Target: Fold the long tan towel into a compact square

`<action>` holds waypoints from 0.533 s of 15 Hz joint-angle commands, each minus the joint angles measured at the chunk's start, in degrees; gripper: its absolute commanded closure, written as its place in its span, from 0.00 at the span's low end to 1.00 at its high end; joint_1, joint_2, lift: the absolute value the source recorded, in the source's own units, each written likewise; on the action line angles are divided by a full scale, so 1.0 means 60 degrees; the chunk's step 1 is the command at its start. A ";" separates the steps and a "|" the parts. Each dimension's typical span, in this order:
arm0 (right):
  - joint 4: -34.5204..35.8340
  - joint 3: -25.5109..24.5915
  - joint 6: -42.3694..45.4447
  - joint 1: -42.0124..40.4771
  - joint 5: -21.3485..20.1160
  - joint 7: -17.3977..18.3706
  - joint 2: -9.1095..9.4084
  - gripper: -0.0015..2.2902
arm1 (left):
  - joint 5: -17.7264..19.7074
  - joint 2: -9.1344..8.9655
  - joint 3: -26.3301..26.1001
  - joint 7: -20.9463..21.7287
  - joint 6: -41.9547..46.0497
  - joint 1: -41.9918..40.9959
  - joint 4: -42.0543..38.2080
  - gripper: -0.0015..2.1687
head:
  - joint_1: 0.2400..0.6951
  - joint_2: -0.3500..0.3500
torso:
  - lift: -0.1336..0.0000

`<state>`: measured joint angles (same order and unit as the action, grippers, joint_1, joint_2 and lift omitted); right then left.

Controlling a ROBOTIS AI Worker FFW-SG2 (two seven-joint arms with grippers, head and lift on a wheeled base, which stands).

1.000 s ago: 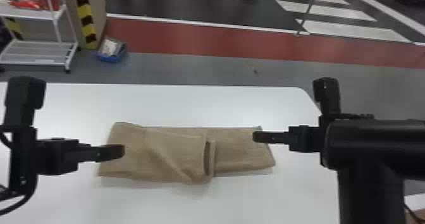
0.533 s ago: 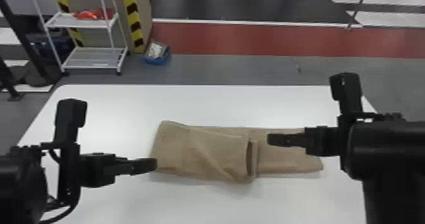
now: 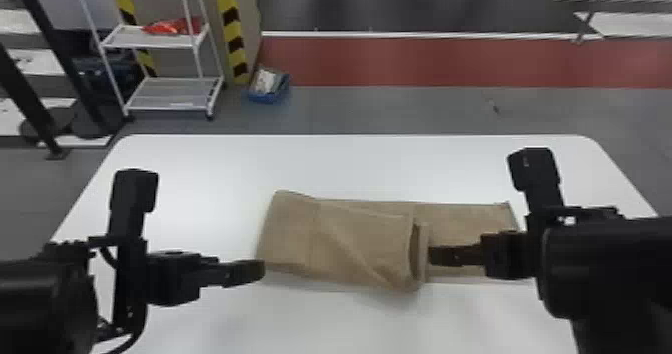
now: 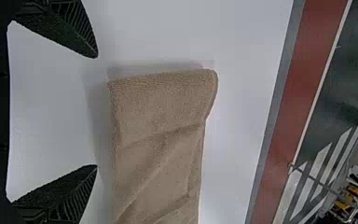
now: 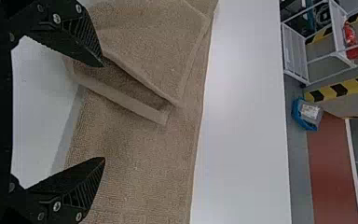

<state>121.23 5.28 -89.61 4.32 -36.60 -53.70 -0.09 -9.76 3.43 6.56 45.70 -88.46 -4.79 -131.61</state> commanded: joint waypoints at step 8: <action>-0.0546 0.0277 -0.0079 0.0158 0.0299 0.0468 0.0023 0.09 | 0.0000 0.0043 0.0020 0.0073 0.0102 -0.0139 0.0036 0.02 | 1.00 0.53 | 0.07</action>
<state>118.18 6.91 -89.61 5.13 -34.90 -50.92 -0.09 -9.76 3.63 6.68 46.14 -87.89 -5.58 -131.43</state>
